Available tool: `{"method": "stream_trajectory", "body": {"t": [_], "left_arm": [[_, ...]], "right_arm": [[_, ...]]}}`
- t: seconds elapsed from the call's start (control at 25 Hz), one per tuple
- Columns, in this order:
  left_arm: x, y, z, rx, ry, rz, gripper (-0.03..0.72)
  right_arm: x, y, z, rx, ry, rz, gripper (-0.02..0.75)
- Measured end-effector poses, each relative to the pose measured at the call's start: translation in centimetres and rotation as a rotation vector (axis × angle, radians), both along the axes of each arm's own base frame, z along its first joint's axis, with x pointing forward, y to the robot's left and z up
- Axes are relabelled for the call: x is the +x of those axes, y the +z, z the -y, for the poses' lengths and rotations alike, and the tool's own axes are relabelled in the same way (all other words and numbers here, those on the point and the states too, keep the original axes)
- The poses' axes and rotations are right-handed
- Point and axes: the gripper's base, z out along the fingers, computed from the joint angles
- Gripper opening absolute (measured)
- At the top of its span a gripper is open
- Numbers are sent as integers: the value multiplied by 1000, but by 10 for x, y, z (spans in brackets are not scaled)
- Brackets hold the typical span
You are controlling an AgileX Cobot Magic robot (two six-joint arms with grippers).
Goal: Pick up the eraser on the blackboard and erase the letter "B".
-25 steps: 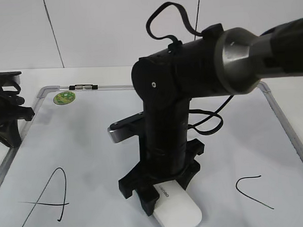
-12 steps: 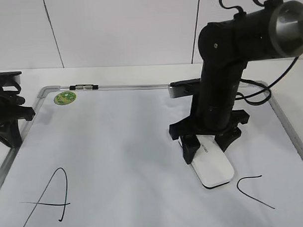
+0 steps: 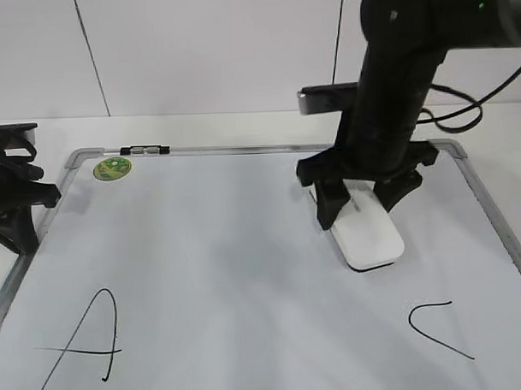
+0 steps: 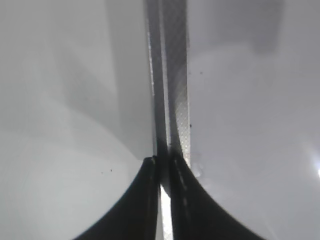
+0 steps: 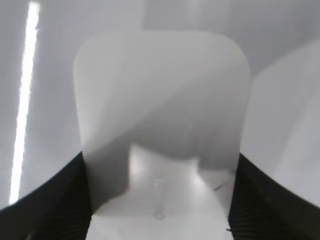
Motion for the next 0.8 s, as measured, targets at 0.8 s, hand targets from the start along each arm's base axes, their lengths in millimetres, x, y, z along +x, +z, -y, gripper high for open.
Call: {"method": "stream_trajectory", "body": {"t": [0.8], "left_arm": [[-1,0,1,-7,3,-16,22]], "right_arm": [[16,11,154,49,-254,-55,535]]}}
